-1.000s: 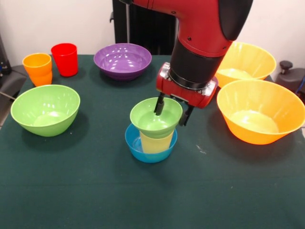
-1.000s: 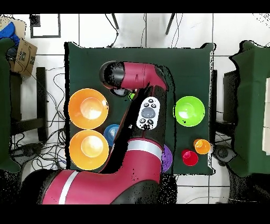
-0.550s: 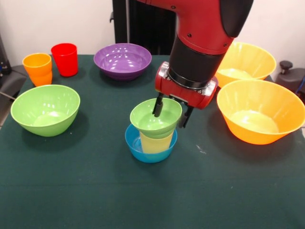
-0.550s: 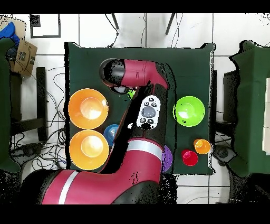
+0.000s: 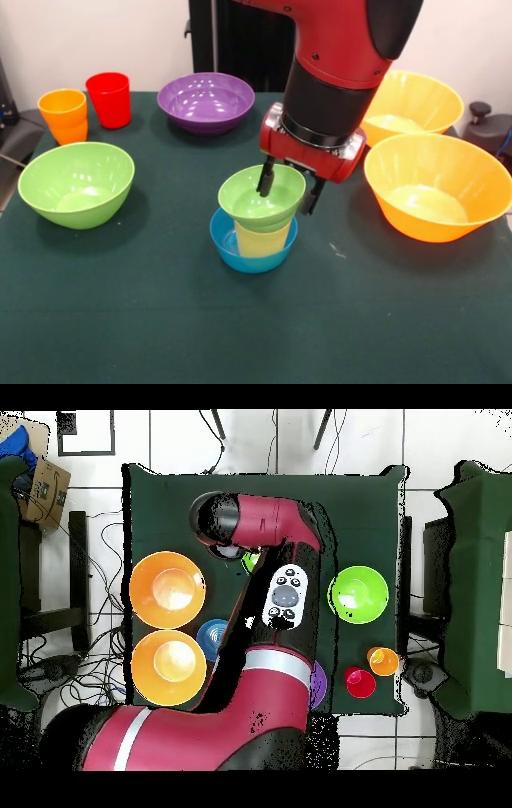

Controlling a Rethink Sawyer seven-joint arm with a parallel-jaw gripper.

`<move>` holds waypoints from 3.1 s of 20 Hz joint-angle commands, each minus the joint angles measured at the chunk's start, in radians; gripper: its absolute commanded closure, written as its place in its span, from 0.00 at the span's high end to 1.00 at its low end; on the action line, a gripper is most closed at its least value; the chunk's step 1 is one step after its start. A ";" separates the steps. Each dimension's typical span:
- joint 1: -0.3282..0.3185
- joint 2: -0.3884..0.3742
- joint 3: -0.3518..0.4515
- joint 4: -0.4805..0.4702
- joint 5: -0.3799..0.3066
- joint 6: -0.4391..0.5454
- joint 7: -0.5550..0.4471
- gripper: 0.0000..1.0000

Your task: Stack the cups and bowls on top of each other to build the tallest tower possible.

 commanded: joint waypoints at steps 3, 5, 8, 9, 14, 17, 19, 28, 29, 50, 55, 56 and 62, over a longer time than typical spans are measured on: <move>-0.037 -0.086 0.138 0.013 0.043 0.013 -0.001 1.00; -0.030 -0.104 0.121 0.005 0.031 0.040 -0.004 1.00; -0.004 -0.127 0.077 -0.030 -0.001 0.100 0.002 1.00; -0.001 -0.132 0.069 -0.038 -0.011 0.110 -0.004 1.00; -0.002 -0.164 0.064 -0.043 0.008 0.149 0.025 1.00; -0.003 -0.196 0.068 -0.029 0.019 0.189 0.031 1.00; -0.004 -0.218 0.065 -0.027 0.014 0.224 0.014 1.00; -0.094 -0.376 0.163 0.269 0.075 0.059 -0.134 1.00; -0.102 -0.392 0.172 0.313 0.083 0.036 -0.144 1.00; -0.138 -0.607 0.144 0.857 -0.008 -0.288 -0.083 1.00; -0.145 -0.570 0.147 0.915 -0.047 -0.420 -0.036 1.00; -0.152 -0.568 0.156 0.929 -0.051 -0.448 -0.033 1.00; -0.159 -0.551 0.170 0.945 -0.077 -0.522 -0.008 1.00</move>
